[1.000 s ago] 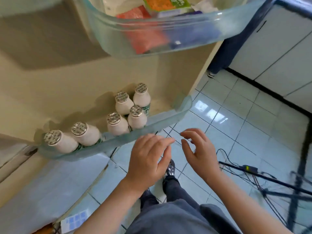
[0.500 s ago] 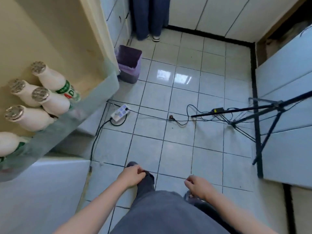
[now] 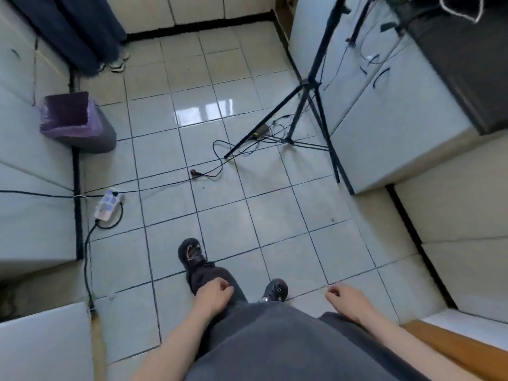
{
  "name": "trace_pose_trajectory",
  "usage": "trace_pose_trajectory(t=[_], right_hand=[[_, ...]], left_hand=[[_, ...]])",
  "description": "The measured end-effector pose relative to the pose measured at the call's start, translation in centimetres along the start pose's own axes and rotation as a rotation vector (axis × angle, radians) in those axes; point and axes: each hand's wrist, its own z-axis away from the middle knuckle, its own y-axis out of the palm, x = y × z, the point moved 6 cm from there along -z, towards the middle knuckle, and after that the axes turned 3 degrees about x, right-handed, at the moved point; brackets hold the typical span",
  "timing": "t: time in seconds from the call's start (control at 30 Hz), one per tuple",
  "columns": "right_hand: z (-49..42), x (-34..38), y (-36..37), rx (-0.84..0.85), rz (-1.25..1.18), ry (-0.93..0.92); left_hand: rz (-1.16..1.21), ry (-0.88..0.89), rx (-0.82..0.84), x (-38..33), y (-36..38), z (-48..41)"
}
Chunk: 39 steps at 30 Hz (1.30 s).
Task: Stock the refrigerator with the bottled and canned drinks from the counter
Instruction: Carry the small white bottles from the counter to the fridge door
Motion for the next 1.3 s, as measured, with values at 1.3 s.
trace_pose_trajectory(t=[1.3], right_hand=[[-0.6, -52.0, -20.6, -0.577, -1.212, 0.492]], left_hand=[[-0.79, 0.591, 0.468, -77.6, 29.9, -6.6]])
